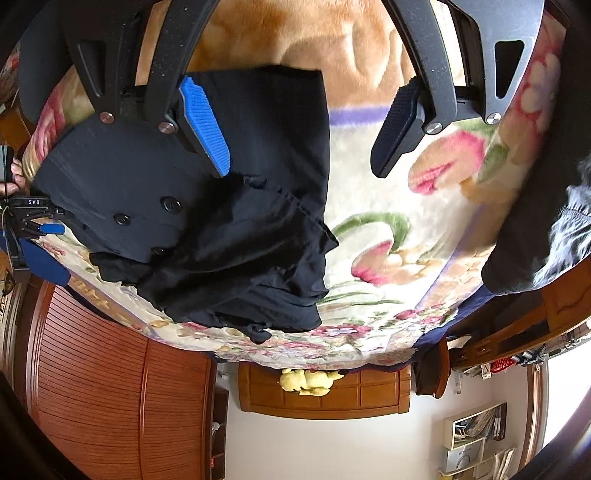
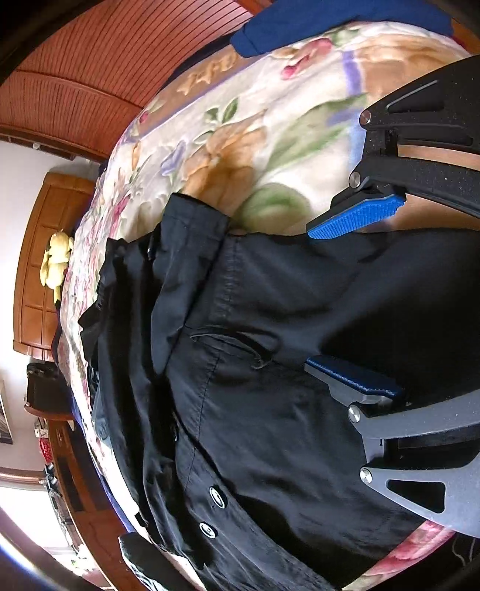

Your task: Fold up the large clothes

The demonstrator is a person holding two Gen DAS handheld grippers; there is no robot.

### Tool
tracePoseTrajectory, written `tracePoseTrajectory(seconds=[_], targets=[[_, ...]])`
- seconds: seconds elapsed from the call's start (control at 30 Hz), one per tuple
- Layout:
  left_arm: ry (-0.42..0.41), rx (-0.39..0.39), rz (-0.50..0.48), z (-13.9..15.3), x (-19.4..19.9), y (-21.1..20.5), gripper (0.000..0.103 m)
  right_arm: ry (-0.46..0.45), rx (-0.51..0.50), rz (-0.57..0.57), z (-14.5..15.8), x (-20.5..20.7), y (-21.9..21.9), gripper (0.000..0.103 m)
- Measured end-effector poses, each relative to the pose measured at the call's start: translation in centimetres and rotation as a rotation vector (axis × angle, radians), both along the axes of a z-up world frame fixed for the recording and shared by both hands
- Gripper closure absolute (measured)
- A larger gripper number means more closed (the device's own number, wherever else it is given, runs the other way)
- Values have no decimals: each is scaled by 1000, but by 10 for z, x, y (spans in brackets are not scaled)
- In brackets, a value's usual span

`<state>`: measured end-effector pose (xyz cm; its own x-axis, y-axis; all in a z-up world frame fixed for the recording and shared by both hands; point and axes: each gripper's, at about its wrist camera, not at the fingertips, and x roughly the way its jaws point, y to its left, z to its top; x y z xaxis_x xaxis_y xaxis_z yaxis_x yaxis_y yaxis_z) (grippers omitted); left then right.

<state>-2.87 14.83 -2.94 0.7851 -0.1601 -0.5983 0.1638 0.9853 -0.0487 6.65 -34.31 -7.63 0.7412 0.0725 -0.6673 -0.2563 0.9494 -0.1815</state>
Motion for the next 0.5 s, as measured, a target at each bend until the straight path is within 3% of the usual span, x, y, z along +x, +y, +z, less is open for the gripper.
tracePoseTrajectory(seconds=[0.07,0.33,0.5], targets=[[4,-2,-5,-1,-3,0,23,-2,-3,-7,1,-3,-2,35],[61,-1,-31,-14,-3,-3,41,6,-11,-12,-5,-21,-9,35],[107,9,-24,-25,2,-3,41,10,-23,-8,-5,-31,-9,35]])
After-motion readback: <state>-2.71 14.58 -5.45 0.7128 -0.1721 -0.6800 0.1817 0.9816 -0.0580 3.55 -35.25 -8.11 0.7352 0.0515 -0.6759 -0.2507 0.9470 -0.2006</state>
